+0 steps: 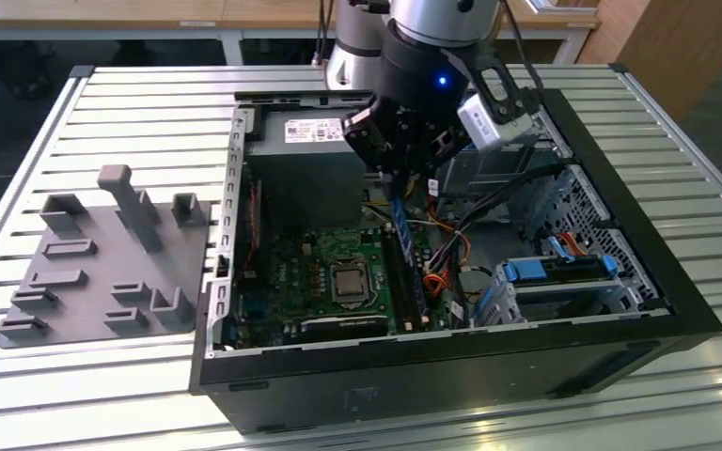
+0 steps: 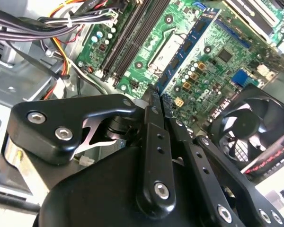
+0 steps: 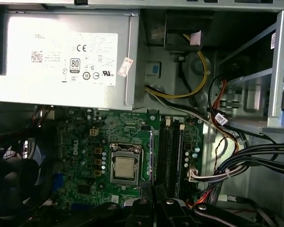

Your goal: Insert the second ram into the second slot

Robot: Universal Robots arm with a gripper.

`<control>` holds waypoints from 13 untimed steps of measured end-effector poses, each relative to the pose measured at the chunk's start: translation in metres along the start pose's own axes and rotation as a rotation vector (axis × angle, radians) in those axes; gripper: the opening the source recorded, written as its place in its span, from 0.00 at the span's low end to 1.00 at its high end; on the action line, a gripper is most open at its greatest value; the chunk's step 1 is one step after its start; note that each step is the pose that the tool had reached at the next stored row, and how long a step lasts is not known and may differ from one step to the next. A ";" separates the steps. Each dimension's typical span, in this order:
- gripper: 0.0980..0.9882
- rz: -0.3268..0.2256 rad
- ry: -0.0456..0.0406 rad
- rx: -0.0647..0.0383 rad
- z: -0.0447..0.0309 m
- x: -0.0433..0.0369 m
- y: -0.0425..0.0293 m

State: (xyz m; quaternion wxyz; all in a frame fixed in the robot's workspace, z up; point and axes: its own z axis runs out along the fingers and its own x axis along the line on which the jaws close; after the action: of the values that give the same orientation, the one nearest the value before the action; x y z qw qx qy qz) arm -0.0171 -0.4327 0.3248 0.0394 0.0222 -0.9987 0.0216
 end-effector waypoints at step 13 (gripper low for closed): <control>0.04 0.037 0.0012 -0.011 0.0234 -0.0053 -0.0054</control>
State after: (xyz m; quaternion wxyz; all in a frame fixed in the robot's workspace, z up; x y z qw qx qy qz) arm -0.0134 -0.4389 0.3013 0.0397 0.0034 -0.9991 0.0171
